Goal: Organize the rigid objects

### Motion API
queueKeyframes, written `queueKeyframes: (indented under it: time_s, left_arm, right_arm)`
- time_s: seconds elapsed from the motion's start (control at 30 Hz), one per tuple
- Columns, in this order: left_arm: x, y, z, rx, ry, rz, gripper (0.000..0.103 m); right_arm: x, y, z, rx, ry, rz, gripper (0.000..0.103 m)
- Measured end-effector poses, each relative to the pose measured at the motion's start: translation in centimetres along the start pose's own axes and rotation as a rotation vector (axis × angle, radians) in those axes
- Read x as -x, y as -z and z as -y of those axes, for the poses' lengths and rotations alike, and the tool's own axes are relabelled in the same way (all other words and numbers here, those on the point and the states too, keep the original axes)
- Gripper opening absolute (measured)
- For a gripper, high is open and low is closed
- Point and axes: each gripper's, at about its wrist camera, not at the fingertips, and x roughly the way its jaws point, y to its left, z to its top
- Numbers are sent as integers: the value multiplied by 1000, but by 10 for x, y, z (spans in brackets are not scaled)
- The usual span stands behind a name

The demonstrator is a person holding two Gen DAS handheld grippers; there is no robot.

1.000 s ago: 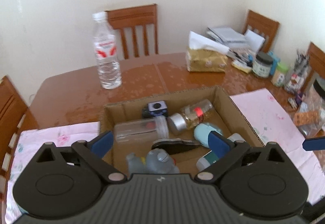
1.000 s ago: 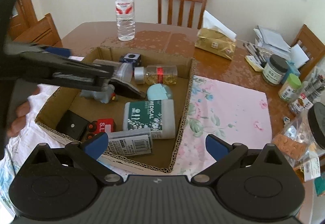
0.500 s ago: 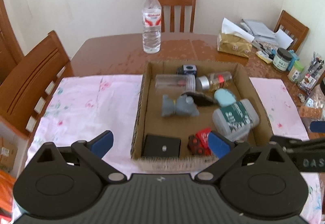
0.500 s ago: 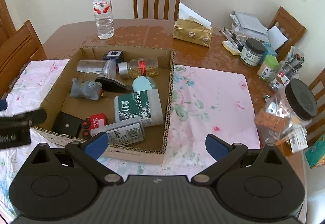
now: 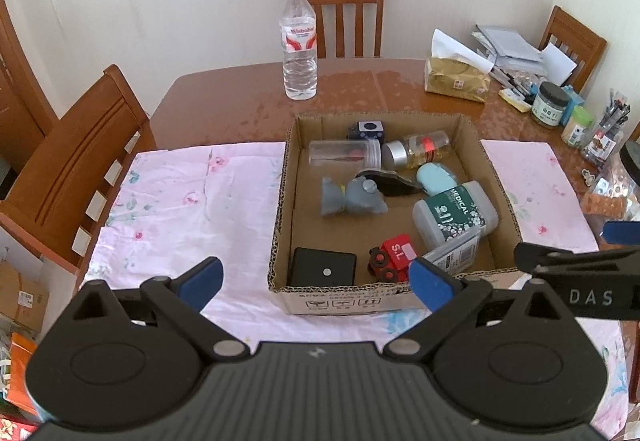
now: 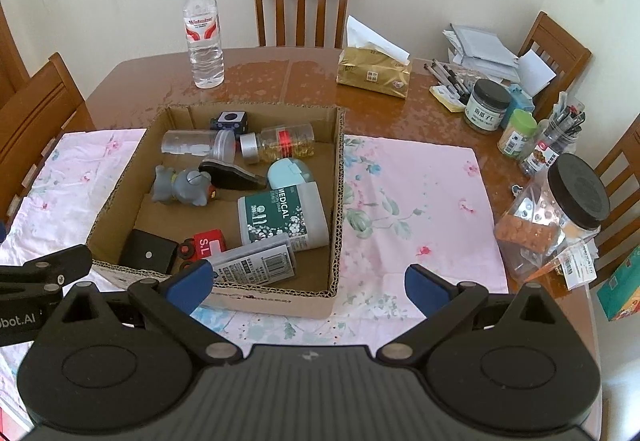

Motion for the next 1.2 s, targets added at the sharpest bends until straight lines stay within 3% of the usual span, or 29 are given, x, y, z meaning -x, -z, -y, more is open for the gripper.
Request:
queueKeyframes:
  time_s: [1.2]
  left_arm:
    - [8, 2, -3, 8, -5, -8, 99]
  right_arm:
    - [3, 4, -5, 3, 1, 0, 103]
